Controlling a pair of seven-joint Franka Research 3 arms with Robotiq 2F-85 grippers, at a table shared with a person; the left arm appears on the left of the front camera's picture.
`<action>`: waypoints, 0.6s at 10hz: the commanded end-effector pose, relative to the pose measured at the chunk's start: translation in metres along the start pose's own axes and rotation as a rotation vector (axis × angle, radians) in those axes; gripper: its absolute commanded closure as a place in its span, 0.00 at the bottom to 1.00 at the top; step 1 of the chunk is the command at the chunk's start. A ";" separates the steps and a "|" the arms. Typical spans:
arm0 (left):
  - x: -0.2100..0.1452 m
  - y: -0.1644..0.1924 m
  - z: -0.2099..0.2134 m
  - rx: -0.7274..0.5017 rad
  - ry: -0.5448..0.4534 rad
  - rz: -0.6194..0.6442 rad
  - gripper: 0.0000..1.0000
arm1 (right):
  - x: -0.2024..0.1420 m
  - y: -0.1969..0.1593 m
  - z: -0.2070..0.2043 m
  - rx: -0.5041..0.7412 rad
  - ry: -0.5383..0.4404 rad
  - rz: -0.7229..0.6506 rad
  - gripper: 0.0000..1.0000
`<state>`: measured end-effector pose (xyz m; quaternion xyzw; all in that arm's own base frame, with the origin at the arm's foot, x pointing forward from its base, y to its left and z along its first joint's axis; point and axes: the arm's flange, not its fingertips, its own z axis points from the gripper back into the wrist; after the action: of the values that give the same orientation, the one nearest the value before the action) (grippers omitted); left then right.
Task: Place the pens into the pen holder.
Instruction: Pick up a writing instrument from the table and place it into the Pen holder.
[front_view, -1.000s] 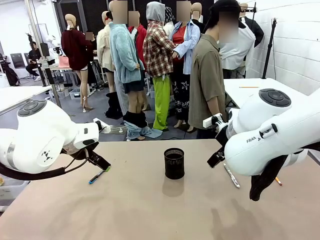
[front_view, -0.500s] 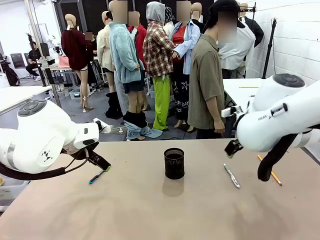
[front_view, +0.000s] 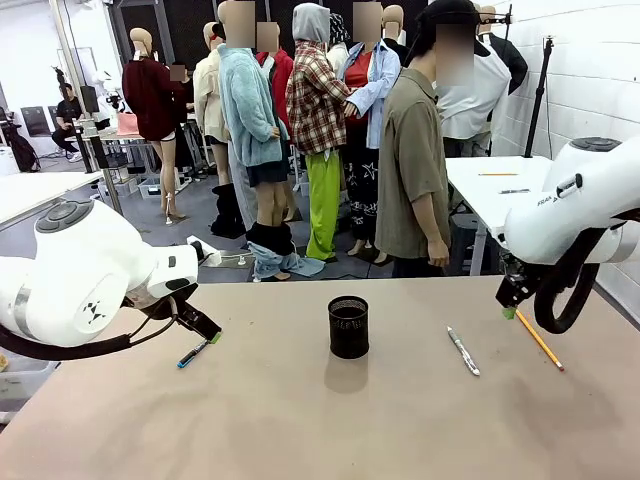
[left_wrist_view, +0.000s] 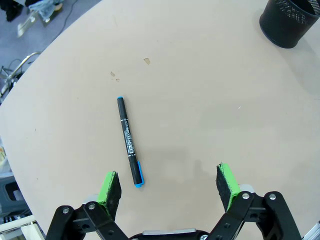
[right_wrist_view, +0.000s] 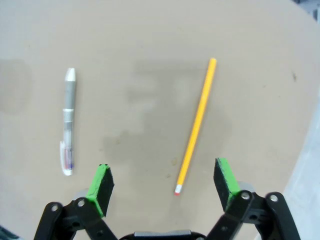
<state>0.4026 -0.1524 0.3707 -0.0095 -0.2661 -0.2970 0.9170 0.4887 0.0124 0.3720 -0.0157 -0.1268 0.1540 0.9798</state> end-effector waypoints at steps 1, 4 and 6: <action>0.000 0.001 0.001 0.001 -0.003 0.003 0.00 | 0.011 -0.011 -0.020 0.012 0.058 -0.064 0.00; 0.000 0.001 0.001 0.001 -0.003 0.003 0.00 | 0.016 -0.032 -0.059 0.044 0.112 -0.098 0.00; 0.000 0.001 0.001 0.001 -0.003 0.003 0.00 | 0.013 -0.041 -0.076 0.051 0.138 -0.125 0.00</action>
<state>0.4027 -0.1524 0.3707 -0.0095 -0.2662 -0.2970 0.9170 0.5247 -0.0185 0.3052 -0.0043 -0.0632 0.1078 0.9922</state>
